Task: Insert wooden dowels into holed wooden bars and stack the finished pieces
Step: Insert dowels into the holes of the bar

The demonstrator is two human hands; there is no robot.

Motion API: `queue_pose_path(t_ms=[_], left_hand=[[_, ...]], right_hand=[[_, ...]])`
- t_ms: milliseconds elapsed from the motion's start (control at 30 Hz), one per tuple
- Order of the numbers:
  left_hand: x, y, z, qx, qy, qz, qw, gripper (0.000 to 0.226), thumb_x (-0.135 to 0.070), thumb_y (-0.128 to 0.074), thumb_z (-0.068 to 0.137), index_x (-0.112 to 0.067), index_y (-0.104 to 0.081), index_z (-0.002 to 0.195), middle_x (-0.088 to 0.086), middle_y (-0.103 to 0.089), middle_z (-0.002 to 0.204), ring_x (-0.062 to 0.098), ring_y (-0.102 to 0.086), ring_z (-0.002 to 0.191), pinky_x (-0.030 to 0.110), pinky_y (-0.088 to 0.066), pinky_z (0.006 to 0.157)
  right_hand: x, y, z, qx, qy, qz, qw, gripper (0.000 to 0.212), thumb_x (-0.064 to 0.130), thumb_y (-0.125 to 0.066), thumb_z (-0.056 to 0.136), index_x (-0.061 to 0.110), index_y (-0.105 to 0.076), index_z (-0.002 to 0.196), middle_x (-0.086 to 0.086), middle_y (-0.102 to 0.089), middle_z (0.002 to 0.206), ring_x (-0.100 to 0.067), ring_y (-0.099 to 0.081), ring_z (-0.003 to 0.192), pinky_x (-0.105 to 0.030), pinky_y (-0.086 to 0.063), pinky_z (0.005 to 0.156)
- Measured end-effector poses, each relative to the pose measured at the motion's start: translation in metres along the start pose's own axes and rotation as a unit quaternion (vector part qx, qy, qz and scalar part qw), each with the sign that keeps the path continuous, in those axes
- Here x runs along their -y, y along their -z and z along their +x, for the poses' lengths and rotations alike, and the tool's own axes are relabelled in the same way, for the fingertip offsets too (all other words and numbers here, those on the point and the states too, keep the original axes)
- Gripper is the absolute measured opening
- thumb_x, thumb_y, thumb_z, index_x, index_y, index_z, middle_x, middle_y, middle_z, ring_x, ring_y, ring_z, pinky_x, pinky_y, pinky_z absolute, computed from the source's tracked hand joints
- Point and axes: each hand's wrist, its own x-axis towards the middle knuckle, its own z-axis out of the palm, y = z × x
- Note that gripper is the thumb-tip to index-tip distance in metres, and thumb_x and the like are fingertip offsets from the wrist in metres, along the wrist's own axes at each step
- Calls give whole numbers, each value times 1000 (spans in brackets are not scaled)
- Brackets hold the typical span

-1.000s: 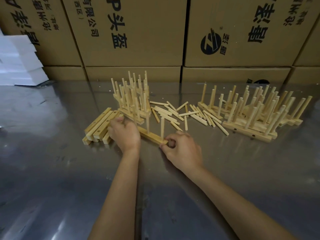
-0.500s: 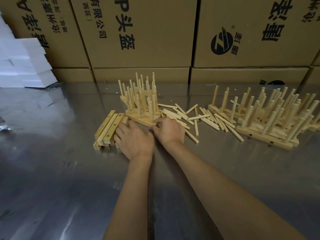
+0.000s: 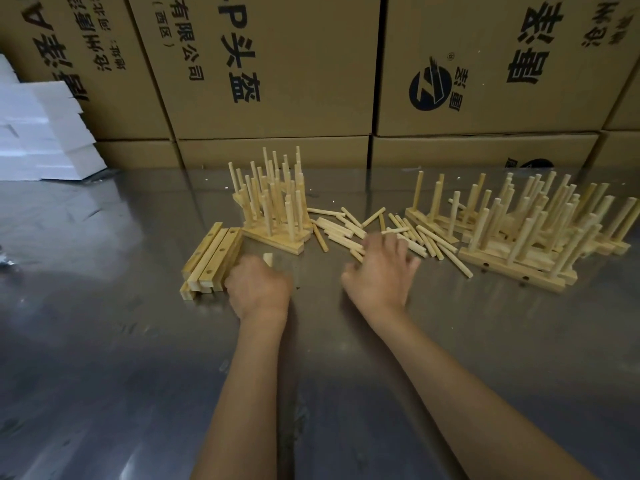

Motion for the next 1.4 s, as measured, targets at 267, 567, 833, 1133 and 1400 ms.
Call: queue_pose_path(t_ms=[267, 567, 833, 1133, 1400], left_hand=[[-16, -1, -15, 219, -61, -262, 938, 13, -23, -58, 91, -14, -62, 100, 1, -69, 76, 10, -58, 56, 25, -40, 43], [-31, -24, -45, 420, -87, -374, 822, 12, -38, -65, 93, -39, -76, 100, 3, -57, 62, 13, -49, 46, 21, -40, 40], [-34, -28, -51, 403, -148, -350, 832, 26, -47, -59, 96, -38, -72, 118, 1, -56, 64, 10, -51, 54, 22, -43, 46], [-36, -27, -58, 385, -227, -295, 844, 31, -49, -50, 101, -40, -69, 123, 1, -55, 63, 6, -49, 54, 22, -43, 51], [-35, -27, -61, 389, -237, -276, 846, 31, -44, -49, 102, -38, -66, 128, -3, -52, 58, 3, -48, 52, 18, -43, 48]], right_hand=[[-32, 26, -21, 53, -4, 23, 998, 6, 23, -58, 90, 25, -61, 94, 4, -53, 108, -19, -43, 110, -36, -28, 90], [-80, 66, -44, 60, 59, 268, 960, 27, 8, -51, 94, 33, -55, 104, 6, -55, 61, -10, -53, 57, -29, -39, 51], [-87, 77, -31, 8, 133, 186, 973, 6, 26, -62, 93, 31, -61, 93, 15, -47, 53, -5, -51, 54, -22, -29, 47], [-84, 89, -34, -17, 215, 98, 972, 5, 19, -57, 95, 22, -54, 92, 16, -47, 76, -14, -50, 60, -26, -34, 50], [-85, 85, -33, 7, 159, 130, 979, 7, 18, -58, 93, 24, -62, 92, 11, -50, 58, -16, -49, 52, -26, -35, 52]])
